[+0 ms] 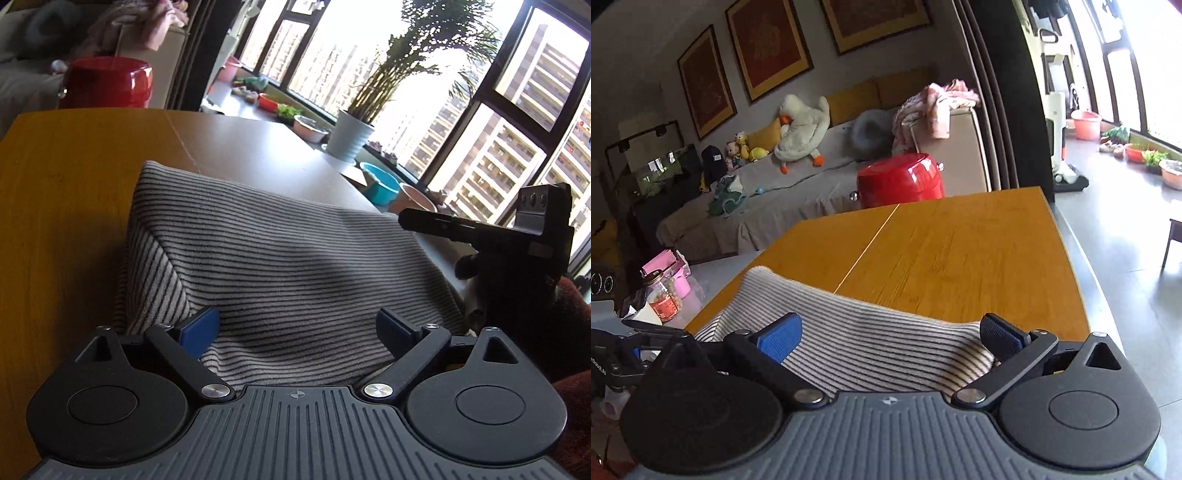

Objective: Fold clothes

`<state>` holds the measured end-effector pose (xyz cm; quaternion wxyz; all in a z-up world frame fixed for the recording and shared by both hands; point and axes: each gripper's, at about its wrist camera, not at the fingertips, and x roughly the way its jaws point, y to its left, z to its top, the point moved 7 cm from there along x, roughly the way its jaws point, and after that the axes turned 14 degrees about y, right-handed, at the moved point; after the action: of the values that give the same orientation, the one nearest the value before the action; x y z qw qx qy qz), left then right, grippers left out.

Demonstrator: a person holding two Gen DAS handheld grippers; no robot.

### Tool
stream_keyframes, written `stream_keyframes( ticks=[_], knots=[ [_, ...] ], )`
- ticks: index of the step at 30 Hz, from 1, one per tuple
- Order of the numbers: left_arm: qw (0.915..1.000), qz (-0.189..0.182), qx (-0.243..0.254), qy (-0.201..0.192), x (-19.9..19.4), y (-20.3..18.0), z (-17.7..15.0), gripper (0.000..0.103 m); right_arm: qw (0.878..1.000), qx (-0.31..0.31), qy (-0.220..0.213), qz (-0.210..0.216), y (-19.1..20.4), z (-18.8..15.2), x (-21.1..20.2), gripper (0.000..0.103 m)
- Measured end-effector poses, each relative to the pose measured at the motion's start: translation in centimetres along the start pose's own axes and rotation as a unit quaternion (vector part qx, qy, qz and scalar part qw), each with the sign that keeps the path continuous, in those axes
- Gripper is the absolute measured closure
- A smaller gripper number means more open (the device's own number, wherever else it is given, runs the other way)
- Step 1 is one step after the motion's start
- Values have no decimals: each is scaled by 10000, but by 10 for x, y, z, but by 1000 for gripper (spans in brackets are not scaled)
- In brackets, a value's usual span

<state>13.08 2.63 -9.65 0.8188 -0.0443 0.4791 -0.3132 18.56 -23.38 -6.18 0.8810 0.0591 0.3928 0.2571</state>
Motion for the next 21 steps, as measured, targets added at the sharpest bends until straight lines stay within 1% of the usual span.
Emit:
stream_keyframes(
  ticks=[3,7,10,12,14,17,19,21],
  knots=[
    [9998,180,32,-60,9,16,23,8,9999,0,121,-48,-4,1,16,0],
    [9996,228,-71,-122,27,40,64,7,9997,65,232,-34,-5,-4,27,0],
    [9989,441,-43,-160,47,50,98,2,9983,-389,377,-227,15,-16,31,0],
    [9978,633,22,-173,59,52,116,0,9959,-718,531,-147,35,-27,31,0],
    [9967,786,62,-168,63,52,124,0,9925,-1024,665,-54,53,-38,29,0],
    [9952,957,90,-157,64,50,131,0,9891,-1276,708,168,69,-44,16,0],
    [9948,987,86,-225,56,47,130,0,9910,-1175,596,247,66,-38,5,0],
    [9943,1024,45,-296,46,45,124,0,9947,-920,390,251,56,-24,-3,0]
  ],
)
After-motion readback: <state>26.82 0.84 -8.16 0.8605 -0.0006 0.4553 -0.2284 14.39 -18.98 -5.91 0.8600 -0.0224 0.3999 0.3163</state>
